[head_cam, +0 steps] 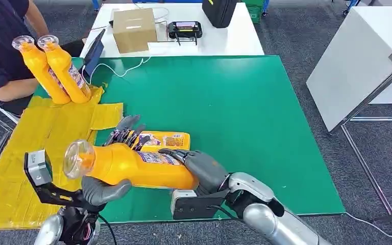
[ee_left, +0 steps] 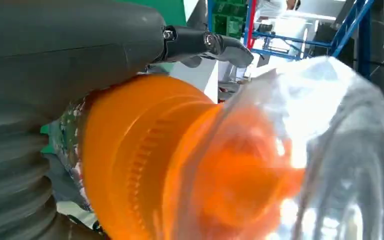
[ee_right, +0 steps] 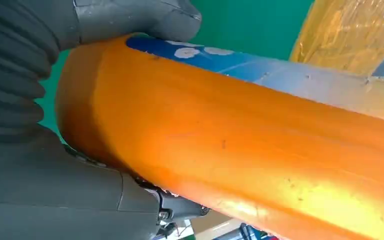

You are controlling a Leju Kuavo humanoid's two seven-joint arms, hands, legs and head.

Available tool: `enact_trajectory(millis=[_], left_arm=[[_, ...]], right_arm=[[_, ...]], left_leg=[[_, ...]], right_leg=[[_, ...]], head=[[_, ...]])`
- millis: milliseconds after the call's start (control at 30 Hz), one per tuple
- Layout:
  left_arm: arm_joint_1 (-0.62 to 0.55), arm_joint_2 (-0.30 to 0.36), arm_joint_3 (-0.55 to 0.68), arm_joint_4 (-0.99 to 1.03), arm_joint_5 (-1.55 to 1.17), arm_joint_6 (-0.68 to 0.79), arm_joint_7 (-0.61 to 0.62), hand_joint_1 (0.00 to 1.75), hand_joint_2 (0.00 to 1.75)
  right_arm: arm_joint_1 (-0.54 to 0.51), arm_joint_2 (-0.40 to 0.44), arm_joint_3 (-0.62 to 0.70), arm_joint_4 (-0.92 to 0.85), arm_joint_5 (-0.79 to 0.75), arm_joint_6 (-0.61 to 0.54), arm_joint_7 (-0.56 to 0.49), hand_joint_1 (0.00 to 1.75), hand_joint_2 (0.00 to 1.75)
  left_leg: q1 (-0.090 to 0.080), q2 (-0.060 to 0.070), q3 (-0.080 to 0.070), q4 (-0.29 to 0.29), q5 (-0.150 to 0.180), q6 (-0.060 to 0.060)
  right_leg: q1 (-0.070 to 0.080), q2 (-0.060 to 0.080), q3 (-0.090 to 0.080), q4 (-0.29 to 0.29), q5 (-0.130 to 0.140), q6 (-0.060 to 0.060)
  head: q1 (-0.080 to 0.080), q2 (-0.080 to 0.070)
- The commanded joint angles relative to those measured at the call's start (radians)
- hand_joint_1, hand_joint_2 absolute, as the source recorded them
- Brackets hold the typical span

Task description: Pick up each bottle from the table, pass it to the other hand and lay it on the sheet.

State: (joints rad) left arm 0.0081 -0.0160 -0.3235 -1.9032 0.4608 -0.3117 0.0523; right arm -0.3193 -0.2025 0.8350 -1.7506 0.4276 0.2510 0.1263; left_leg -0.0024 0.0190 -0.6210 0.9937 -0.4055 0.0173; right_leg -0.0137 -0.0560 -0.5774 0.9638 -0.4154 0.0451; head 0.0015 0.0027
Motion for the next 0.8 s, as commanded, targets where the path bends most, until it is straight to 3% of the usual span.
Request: enact_trajectory(millis=[33,433,467,500,533,600,633,767,800], left_arm=[[-0.039,-0.006,-0.008,0.035,-0.004,0.001,-0.001,1.75,1.75],[-0.033,-0.011,0.005,0.019,-0.054,0.010,-0.027,1.75,1.75],[-0.032,-0.012,0.007,0.017,-0.060,0.011,-0.029,1.75,1.75],[-0.034,-0.011,0.012,0.011,-0.083,0.017,-0.035,1.75,1.75],[-0.036,-0.012,0.018,0.003,-0.148,0.028,-0.052,1.75,1.75],[-0.039,-0.013,0.030,-0.007,-0.198,0.039,-0.058,1.75,1.75],[-0.039,-0.017,0.042,-0.017,-0.282,0.062,-0.071,1.75,1.75],[-0.112,0.071,0.103,0.000,-0.782,0.184,-0.163,1.75,1.75],[-0.117,0.067,0.118,0.001,-0.784,0.175,-0.165,1.75,1.75]], right_arm=[[0.009,0.037,0.028,0.058,0.018,0.019,-0.004,1.75,1.75],[0.028,0.034,0.006,0.055,0.065,0.004,-0.004,1.75,1.75],[0.029,0.034,0.004,0.054,0.075,-0.002,-0.004,1.66,1.75],[0.031,0.032,0.003,0.050,0.087,-0.006,-0.005,0.45,1.75],[0.039,0.034,-0.009,0.046,0.109,-0.012,-0.003,0.00,1.75],[0.045,0.029,-0.019,0.040,0.130,-0.016,0.003,0.00,1.75],[0.056,0.033,-0.036,0.036,0.144,-0.016,0.010,0.00,0.00],[0.091,-0.030,-0.125,0.008,0.104,-0.039,0.070,0.00,0.00],[0.099,-0.033,-0.137,-0.001,0.104,-0.039,0.069,0.00,0.00]], left_leg=[[0.001,-0.001,0.002,-0.001,-0.001,-0.001],[0.002,-0.002,0.006,0.000,-0.003,-0.002],[0.002,-0.002,0.007,0.000,-0.003,-0.002],[0.001,-0.002,0.004,0.000,-0.001,-0.001],[0.001,-0.001,0.004,0.000,-0.002,-0.001],[0.002,-0.003,0.007,0.001,-0.004,-0.002],[0.001,-0.002,0.002,0.000,-0.001,-0.001],[0.002,-0.003,0.005,0.001,-0.003,-0.002],[0.002,-0.003,0.005,0.002,-0.003,-0.002]], right_leg=[[0.000,0.002,0.002,-0.001,-0.001,-0.001],[0.001,0.005,0.007,-0.001,-0.003,-0.002],[0.001,0.005,0.007,-0.001,-0.003,-0.002],[0.000,0.003,0.004,-0.001,-0.002,-0.002],[0.001,0.004,0.004,-0.001,-0.002,-0.002],[0.001,0.005,0.008,0.000,-0.004,-0.003],[0.000,0.002,0.003,0.000,-0.001,-0.001],[0.001,0.003,0.006,0.001,-0.003,-0.002],[0.001,0.004,0.006,0.001,-0.003,-0.003]], head=[[0.000,0.000],[0.000,0.000],[0.000,0.000],[0.000,0.000],[0.000,0.000],[0.000,0.000],[0.000,0.000],[0.000,0.000],[0.000,0.000]])
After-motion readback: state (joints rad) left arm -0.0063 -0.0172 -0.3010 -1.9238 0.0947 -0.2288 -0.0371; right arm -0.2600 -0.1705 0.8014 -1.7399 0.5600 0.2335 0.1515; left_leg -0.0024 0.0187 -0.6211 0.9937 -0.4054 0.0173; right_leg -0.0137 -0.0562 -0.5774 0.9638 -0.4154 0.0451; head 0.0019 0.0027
